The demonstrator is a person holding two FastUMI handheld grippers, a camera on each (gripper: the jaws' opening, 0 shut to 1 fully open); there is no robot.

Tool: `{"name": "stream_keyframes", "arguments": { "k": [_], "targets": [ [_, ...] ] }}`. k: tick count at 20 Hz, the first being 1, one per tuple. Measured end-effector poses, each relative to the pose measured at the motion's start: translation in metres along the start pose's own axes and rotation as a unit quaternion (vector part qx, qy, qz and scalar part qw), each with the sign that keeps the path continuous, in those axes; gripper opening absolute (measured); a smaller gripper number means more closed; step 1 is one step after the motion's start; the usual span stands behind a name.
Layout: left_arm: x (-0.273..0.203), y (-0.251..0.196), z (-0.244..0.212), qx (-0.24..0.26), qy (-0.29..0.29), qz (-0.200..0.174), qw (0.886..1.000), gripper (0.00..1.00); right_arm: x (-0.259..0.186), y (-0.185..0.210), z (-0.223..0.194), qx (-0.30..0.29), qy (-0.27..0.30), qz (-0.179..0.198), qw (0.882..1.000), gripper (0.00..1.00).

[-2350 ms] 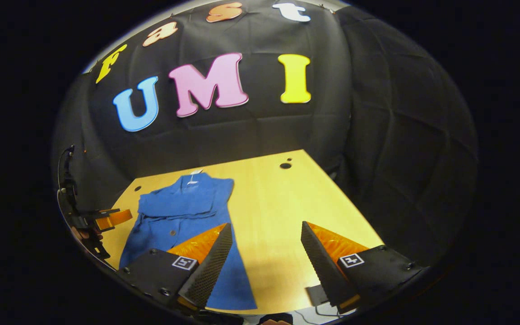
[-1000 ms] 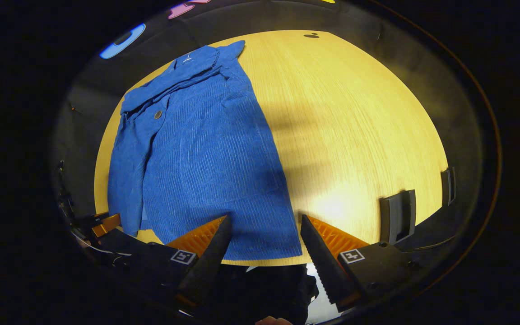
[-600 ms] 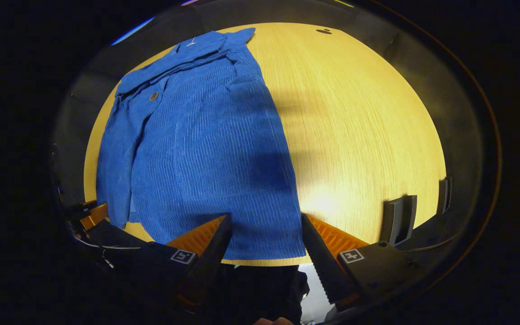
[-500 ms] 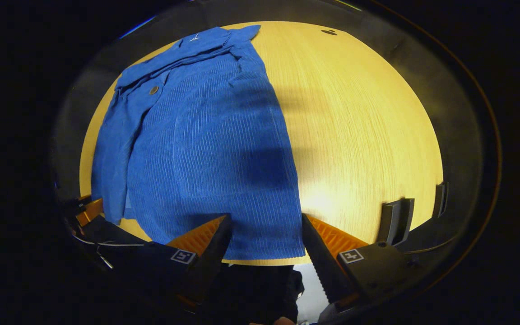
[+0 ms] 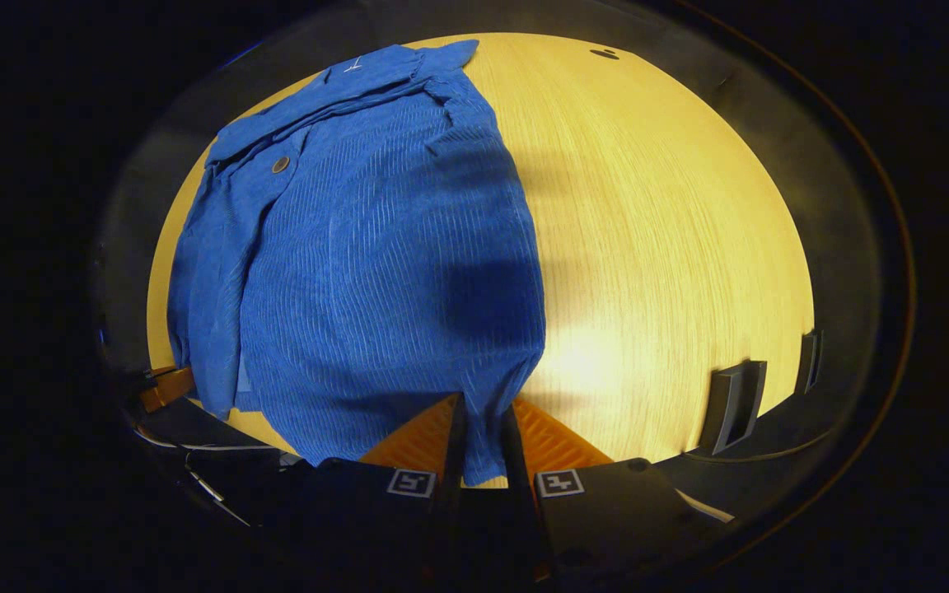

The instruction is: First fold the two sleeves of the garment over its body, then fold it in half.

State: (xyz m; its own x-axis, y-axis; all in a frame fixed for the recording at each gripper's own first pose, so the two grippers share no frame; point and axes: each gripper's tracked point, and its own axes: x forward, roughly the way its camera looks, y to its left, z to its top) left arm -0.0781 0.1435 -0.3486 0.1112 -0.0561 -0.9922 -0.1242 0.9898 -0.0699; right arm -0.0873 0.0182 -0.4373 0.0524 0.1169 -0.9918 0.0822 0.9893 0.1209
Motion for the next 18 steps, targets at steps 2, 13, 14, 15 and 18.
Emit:
{"name": "stream_keyframes", "arguments": {
  "k": [2,13,14,15,18],
  "targets": [
    [0.004,0.000,0.003,0.007,-0.012,-0.012,1.000,0.06,0.000,0.002,0.003,0.007,0.011,0.009,1.000,0.06],
    [-0.054,-0.018,0.025,-0.003,-0.079,-0.086,0.993,0.00,-0.054,0.045,0.030,0.003,-0.036,0.069,0.997,0.06],
    [-0.061,-0.017,0.030,-0.002,-0.088,-0.092,0.992,0.00,-0.065,0.051,0.037,-0.001,-0.045,0.075,0.996,0.06],
    [-0.066,-0.017,0.036,0.003,-0.094,-0.096,0.991,0.00,-0.071,0.057,0.045,-0.005,-0.054,0.080,0.995,0.06],
    [-0.087,-0.010,0.060,0.034,-0.118,-0.089,0.988,0.00,-0.091,0.070,0.078,-0.021,-0.085,0.083,0.993,0.06]
  ]
}}
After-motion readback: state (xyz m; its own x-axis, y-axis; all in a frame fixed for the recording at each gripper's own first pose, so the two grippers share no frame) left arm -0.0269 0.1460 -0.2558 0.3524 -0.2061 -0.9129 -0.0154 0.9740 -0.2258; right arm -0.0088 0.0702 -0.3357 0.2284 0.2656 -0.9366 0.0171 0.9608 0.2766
